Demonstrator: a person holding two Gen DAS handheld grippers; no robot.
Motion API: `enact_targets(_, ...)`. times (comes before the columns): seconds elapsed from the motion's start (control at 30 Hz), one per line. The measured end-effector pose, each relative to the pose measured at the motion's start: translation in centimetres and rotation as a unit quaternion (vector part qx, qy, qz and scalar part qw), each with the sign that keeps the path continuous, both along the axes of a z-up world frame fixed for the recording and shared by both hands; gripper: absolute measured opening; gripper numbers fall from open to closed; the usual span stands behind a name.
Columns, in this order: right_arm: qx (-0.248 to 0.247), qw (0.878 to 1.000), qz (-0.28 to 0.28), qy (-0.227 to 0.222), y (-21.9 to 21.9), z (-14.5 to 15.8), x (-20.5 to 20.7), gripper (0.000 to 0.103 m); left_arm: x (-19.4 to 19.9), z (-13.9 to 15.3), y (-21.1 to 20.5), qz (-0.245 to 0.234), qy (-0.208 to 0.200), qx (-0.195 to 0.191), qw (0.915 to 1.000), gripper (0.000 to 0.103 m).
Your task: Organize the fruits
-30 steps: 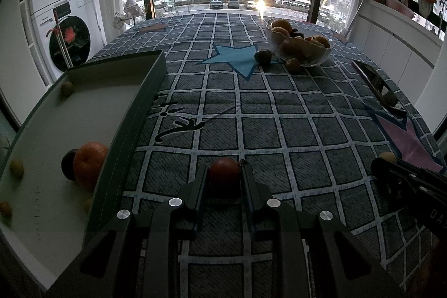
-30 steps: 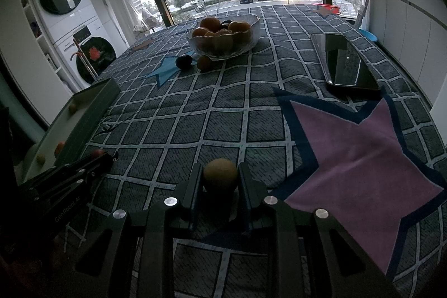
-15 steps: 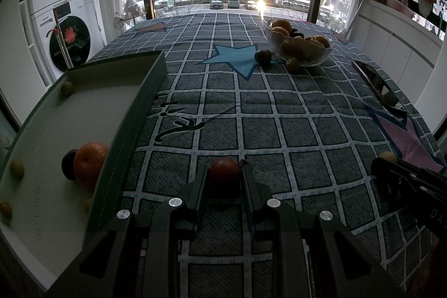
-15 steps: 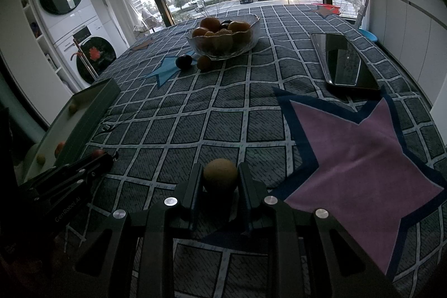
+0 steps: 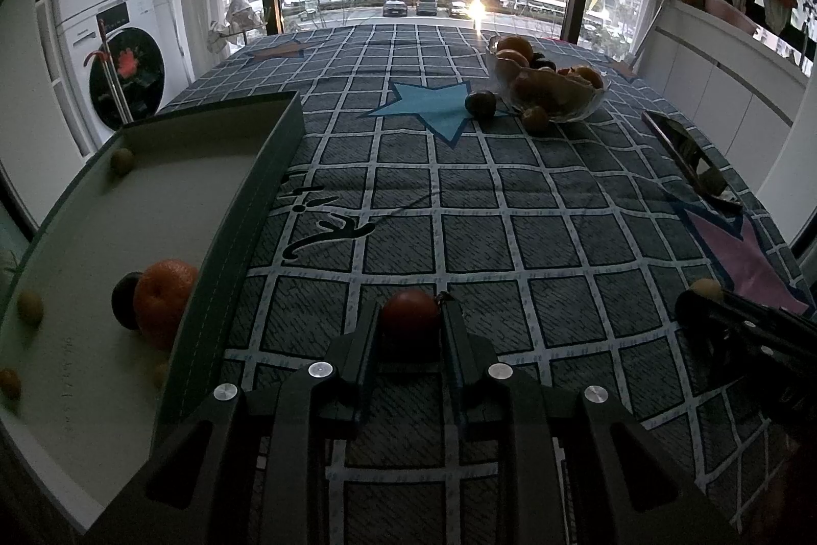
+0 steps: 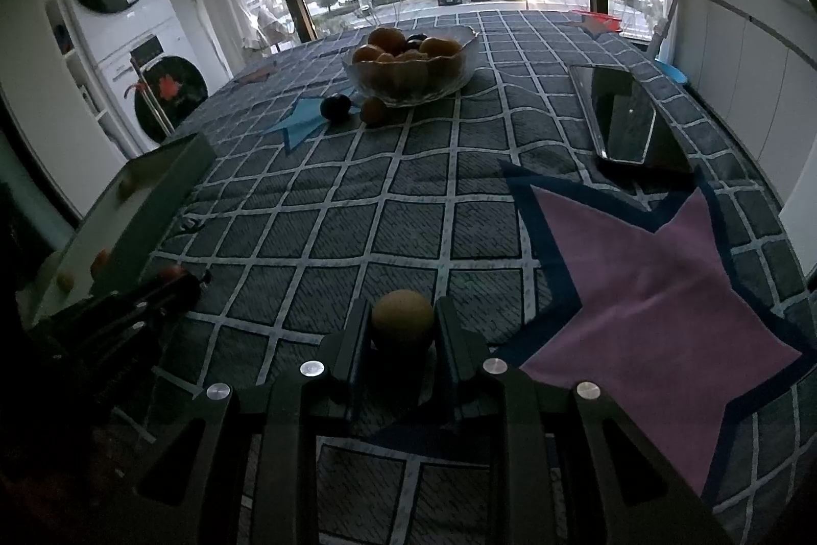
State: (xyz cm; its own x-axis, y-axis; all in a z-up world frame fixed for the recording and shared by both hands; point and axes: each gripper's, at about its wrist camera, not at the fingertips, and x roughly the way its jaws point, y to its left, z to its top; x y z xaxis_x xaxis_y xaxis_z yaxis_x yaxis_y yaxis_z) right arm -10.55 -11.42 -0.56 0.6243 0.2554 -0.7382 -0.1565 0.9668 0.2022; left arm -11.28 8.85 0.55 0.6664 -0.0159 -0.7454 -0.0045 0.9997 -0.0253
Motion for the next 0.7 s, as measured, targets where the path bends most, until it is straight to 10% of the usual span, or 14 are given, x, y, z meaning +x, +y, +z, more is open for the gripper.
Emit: enact_targets(0.7, 0.025, 0.998, 0.025, 0.049, 1.6, 3.4, 0.4, 0.028, -1.9, 4.1, 3.9, 0.007, -0.013, -0.063, 0.9979, 0.025)
